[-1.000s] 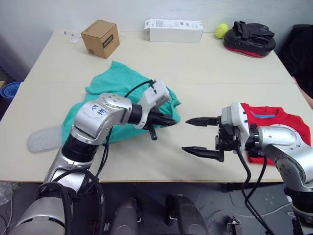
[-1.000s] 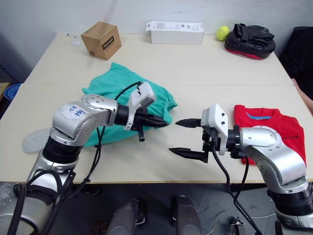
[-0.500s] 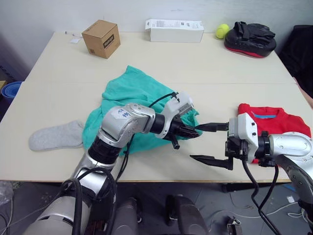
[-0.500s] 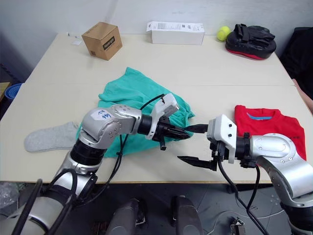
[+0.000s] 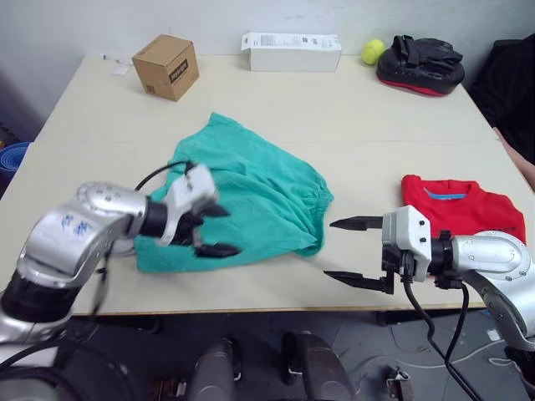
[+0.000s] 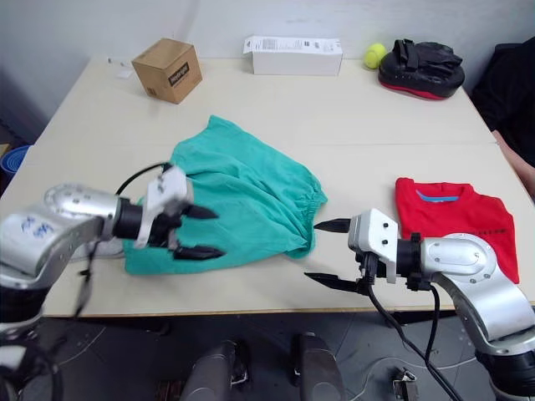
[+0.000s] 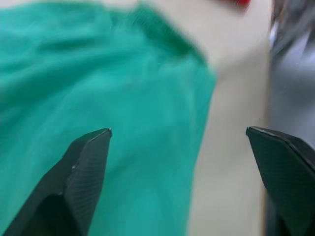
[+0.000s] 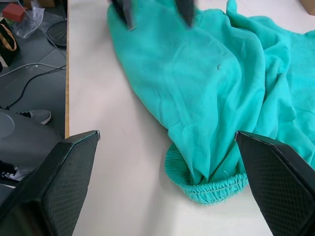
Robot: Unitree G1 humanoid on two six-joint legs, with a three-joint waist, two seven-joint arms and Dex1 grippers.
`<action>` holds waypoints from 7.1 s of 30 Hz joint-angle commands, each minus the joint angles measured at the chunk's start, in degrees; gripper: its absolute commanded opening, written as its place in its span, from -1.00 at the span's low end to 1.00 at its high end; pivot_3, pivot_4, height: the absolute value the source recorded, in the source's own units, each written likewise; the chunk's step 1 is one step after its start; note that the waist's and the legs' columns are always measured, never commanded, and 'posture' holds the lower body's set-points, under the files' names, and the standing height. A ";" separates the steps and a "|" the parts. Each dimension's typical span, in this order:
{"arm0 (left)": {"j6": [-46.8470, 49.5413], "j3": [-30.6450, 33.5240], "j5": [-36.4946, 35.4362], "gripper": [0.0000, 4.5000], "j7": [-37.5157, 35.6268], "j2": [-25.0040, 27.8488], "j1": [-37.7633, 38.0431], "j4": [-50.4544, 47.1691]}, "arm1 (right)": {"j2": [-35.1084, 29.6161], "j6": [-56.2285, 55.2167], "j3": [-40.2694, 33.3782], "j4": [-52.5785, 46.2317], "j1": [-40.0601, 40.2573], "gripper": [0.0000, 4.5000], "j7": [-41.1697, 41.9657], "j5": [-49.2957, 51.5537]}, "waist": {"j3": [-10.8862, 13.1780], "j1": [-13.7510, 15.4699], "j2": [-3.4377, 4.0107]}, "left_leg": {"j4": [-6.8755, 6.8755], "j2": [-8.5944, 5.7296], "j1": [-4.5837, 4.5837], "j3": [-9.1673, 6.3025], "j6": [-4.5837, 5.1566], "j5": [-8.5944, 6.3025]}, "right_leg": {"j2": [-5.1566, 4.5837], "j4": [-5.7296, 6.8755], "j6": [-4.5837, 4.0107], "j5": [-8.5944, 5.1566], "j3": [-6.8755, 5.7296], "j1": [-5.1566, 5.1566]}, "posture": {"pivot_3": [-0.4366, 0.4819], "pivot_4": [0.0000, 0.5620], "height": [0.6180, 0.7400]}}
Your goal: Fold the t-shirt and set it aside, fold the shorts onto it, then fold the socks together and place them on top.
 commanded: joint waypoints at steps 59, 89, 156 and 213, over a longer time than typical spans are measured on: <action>-16.95 3.37 15.38 -1.00 -2.20 -2.85 -8.25 20.85 | -3.10 -66.80 14.36 38.38 -17.53 -0.98 5.42 -20.74 | 0.00 -0.13 0.00 | 0.29 0.08 0.12 0.19 0.28 0.19 | 0.11 0.42 0.12 -0.06 0.09 -0.03 | -0.05 -0.47 1.00; -44.13 10.09 19.06 0.98 -4.99 0.87 2.91 22.67 | 7.67 -12.10 17.48 3.24 -1.17 1.00 -15.42 -23.55 | -0.05 -0.06 -0.08 | 0.23 0.03 0.04 0.10 0.37 0.12 | -0.05 0.43 0.01 -0.09 0.03 -0.08 | -0.05 -0.47 1.00; -14.34 23.97 -1.56 -0.99 -10.14 4.08 39.54 -15.47 | -9.46 -22.67 10.94 17.95 -4.41 -1.00 29.33 -1.24 | -0.09 -0.09 -0.09 | 0.21 0.08 0.15 0.02 0.73 -0.18 | -0.07 0.32 -0.26 -0.23 -0.07 0.03 | -0.05 -0.47 1.00; -14.02 33.78 -8.16 -0.99 -13.49 12.20 47.61 -13.25 | -14.54 -35.09 14.98 18.35 2.41 -1.00 6.88 2.24 | -0.14 -0.55 0.62 | -0.69 0.14 1.12 -0.78 -0.22 0.15 | 1.18 -0.54 -0.74 0.30 0.33 0.66 | -0.05 -0.47 1.00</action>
